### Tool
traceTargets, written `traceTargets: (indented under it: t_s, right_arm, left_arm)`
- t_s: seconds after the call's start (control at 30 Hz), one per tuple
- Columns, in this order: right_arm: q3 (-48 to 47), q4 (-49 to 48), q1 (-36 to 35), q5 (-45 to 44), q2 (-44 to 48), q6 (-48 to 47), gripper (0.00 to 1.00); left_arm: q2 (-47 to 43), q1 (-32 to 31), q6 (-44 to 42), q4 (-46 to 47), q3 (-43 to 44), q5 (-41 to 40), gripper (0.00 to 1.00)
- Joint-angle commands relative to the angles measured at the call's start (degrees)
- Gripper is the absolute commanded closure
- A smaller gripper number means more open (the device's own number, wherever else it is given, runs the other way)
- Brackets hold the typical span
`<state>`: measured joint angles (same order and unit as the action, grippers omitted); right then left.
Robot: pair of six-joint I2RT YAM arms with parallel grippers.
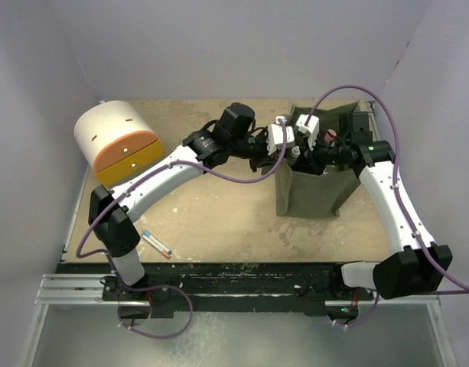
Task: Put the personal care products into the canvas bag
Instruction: Place the care product in the canvas bag.
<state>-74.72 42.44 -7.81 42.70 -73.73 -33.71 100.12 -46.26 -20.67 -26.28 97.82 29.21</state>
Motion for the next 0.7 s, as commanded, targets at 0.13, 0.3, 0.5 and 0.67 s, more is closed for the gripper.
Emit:
traceTargets:
  t_s: [0.13, 0.3, 0.5, 0.67]
  right_arm:
    - [-5.2, 8.7, 1.6, 9.2, -2.3, -11.1, 1.00]
    - [-3.4, 9.4, 2.3, 8.9, -2.6, -13.9, 0.96]
    - [-0.6, 8.2, 2.5, 8.8, -2.6, -14.7, 0.92]
    - [2.5, 5.7, 2.6, 7.9, -2.3, -14.0, 0.89]
  left_arm:
    - [-6.5, 0.1, -1.4, 5.7, 0.9, 0.0, 1.00]
    - [-6.2, 0.1, -0.9, 6.0, 0.5, -1.8, 1.00]
    - [-6.2, 0.1, -0.1, 6.6, -0.3, -3.5, 1.00]
    - [-6.0, 0.1, 1.9, 7.6, -1.0, -6.2, 1.00]
